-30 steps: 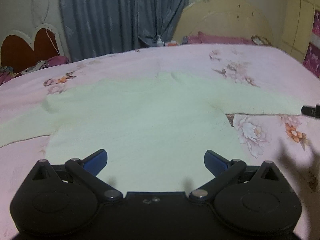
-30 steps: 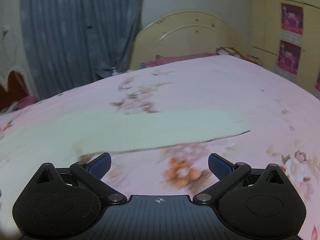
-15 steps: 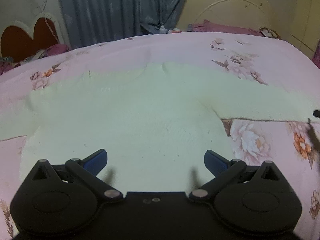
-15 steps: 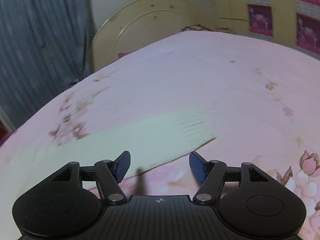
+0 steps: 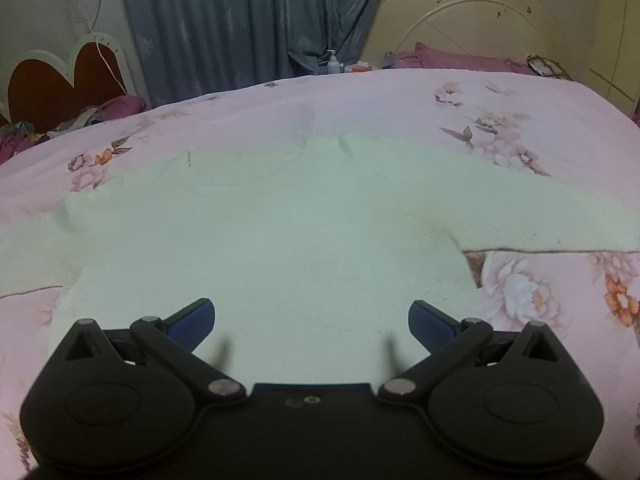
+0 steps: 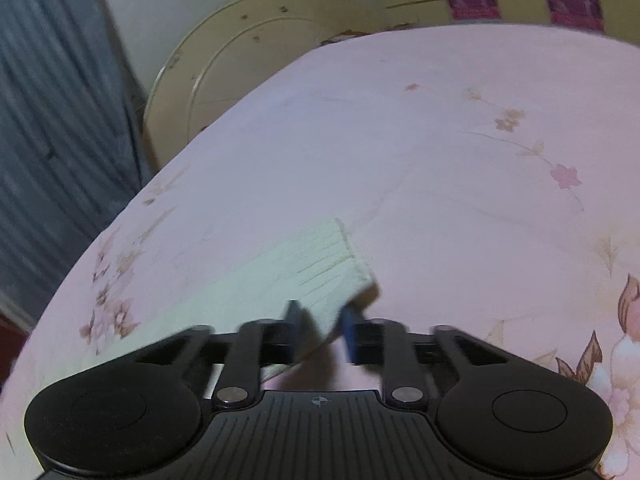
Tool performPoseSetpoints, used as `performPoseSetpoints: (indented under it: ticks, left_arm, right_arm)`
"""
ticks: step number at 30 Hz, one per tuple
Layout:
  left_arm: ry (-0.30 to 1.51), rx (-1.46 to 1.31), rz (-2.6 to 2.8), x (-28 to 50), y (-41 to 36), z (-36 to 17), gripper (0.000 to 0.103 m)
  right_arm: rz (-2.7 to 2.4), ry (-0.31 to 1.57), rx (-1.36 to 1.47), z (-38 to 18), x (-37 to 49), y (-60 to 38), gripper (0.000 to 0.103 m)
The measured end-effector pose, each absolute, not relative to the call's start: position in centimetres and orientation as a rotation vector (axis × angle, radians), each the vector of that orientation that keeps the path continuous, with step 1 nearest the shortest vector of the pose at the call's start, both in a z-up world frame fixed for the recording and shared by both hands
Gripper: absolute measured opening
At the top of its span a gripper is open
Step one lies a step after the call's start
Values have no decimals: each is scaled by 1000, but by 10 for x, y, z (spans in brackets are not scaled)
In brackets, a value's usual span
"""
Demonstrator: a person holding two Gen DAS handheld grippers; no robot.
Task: Fold small clothes
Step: 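Move the right gripper to the sleeve cuff and close on it, then lift the sleeve with the right gripper and lay it across the sweater body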
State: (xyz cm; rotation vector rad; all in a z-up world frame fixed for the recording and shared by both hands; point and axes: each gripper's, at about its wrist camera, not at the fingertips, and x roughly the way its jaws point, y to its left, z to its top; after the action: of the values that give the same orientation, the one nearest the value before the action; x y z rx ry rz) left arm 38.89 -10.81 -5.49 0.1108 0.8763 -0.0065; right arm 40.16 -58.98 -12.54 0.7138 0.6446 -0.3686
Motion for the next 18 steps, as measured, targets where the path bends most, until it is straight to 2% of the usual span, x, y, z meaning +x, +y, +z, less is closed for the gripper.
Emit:
performPoseSetpoints:
  ticks: [4, 5, 10, 18]
  left_arm:
    - [900, 109, -5, 386, -86, -58, 103]
    - [901, 117, 5, 385, -80, -59, 103]
    - [923, 43, -8, 379, -36, -63, 103]
    - [879, 16, 12, 376, 47, -65, 103]
  right_arm:
    - [-385, 651, 660, -123, 406, -586, 8]
    - [-383, 652, 623, -118, 407, -581, 3]
    - [-279, 607, 491, -81, 416, -527, 3]
    - [-50, 636, 396, -43, 438, -390, 3]
